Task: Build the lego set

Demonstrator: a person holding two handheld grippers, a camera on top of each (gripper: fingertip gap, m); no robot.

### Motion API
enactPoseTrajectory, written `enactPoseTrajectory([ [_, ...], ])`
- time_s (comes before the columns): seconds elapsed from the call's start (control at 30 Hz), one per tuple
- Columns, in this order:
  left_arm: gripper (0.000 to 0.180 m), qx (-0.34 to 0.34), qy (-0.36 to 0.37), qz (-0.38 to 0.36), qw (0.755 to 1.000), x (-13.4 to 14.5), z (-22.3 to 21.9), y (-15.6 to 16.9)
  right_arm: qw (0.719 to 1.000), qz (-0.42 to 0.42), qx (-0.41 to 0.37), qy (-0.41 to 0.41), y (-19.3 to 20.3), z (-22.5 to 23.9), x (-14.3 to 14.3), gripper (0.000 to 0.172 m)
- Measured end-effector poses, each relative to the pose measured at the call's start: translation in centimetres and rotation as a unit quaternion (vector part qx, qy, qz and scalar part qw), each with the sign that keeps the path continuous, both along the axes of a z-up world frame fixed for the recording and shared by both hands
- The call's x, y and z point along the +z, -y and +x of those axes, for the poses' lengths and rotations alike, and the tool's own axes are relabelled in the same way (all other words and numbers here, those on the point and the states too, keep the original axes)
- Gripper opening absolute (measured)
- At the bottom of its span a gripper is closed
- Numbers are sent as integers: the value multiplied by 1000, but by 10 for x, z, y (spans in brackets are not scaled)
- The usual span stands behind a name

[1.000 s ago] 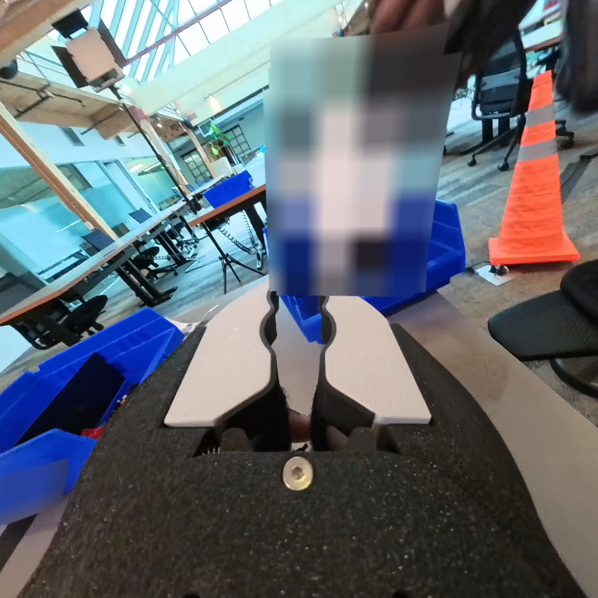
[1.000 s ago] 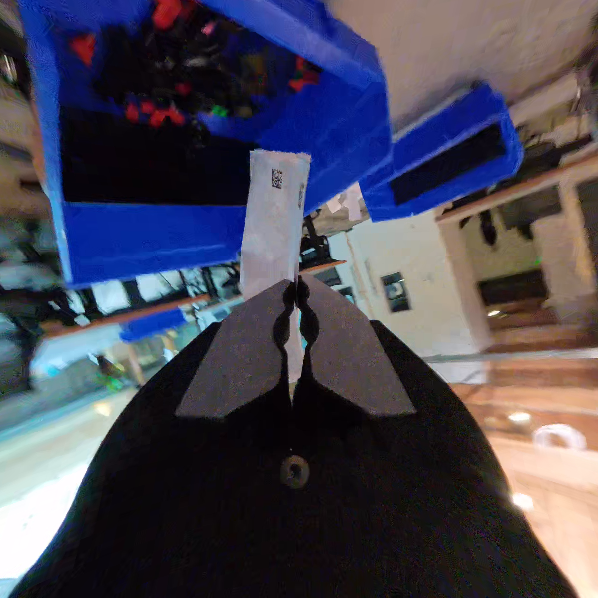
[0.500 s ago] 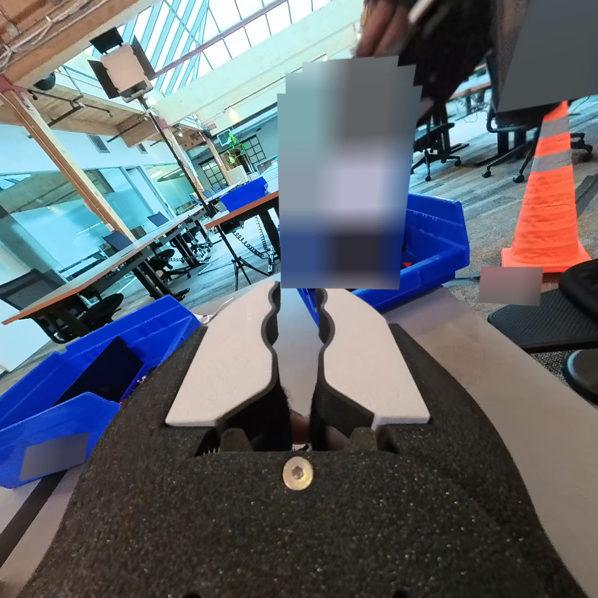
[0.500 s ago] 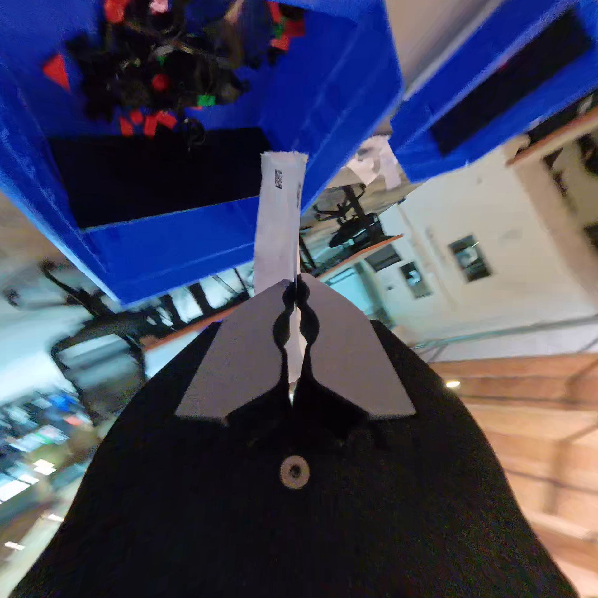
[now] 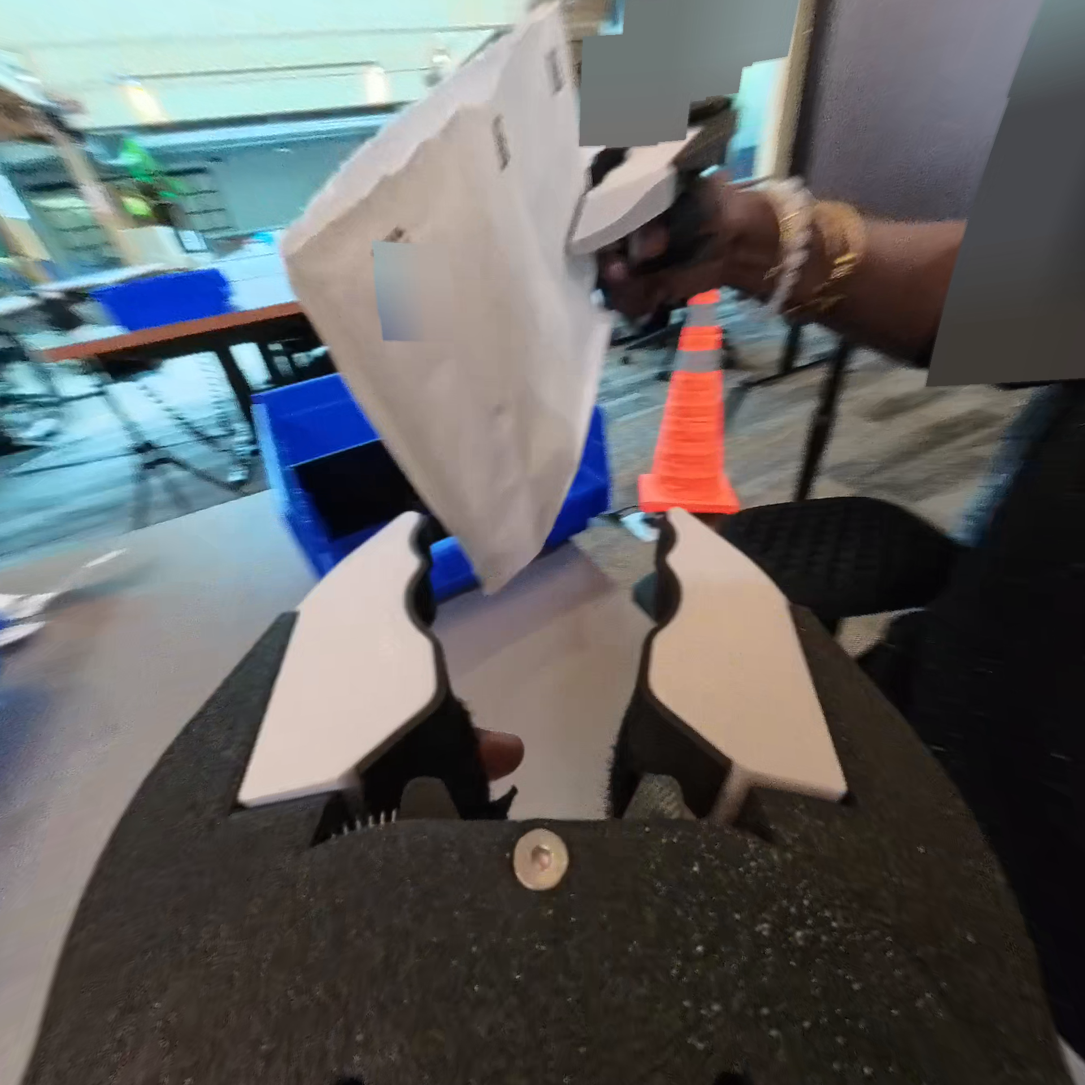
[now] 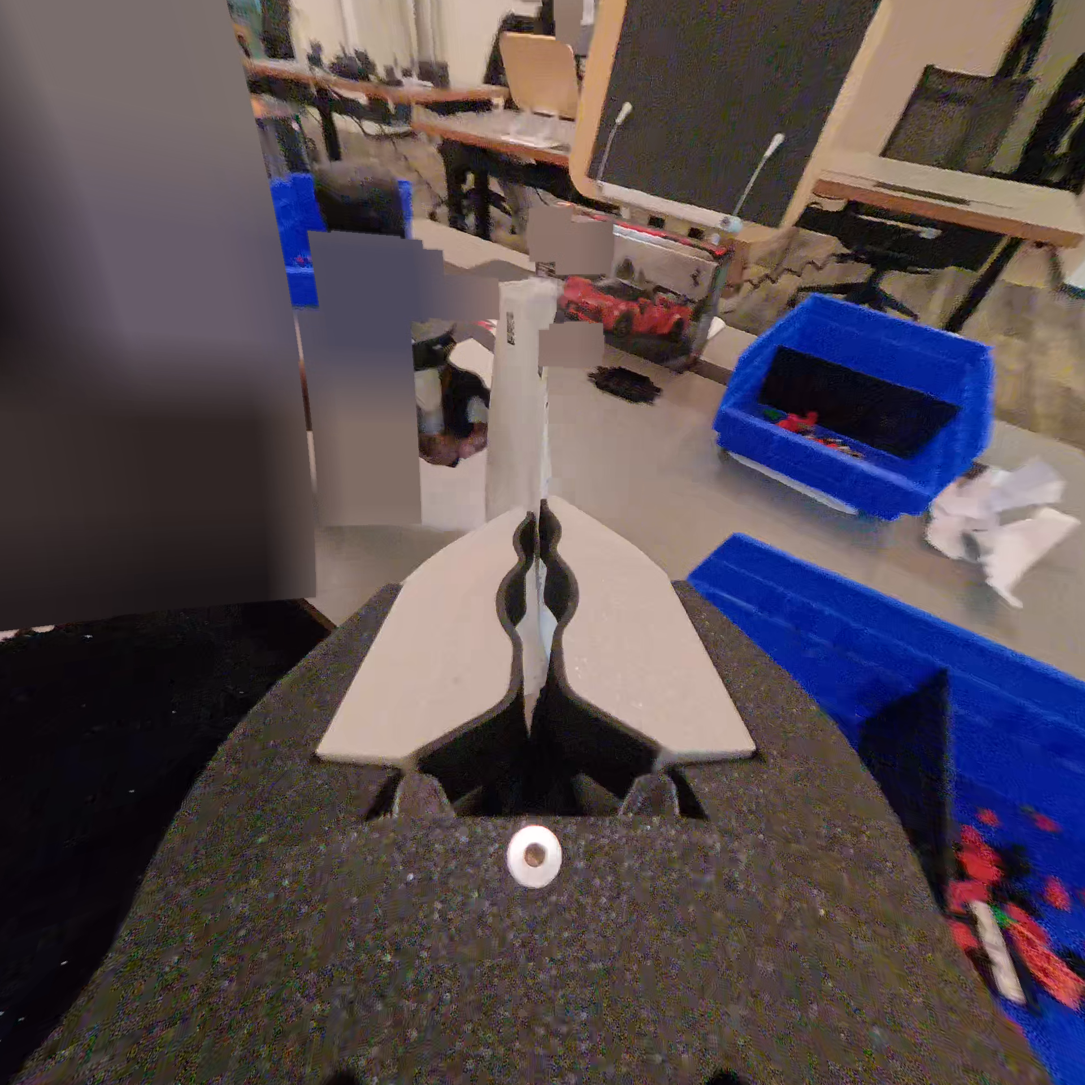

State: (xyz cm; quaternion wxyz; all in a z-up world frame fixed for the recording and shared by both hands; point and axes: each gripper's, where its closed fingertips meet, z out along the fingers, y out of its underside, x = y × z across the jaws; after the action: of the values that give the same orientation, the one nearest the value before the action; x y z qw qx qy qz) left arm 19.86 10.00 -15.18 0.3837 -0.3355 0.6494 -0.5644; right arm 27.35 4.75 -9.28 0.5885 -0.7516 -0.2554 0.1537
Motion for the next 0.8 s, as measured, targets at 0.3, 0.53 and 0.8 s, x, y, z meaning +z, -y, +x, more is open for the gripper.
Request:
enactPoseTrajectory([
  [0.3, 0, 15, -117, -132, 984, -18, -30, -18, 978, -128, 70, 147, 31, 5, -58, 80],
  [0.53, 0, 85, -254, -355, 895, -58, -67, -74, 816, -202, 139, 524, 51, 95, -126, 50],
  [0.8, 0, 156, -262, -484, 820, -88, -60, -84, 714, -239, 271, 600, 39, 100, -152, 5],
])
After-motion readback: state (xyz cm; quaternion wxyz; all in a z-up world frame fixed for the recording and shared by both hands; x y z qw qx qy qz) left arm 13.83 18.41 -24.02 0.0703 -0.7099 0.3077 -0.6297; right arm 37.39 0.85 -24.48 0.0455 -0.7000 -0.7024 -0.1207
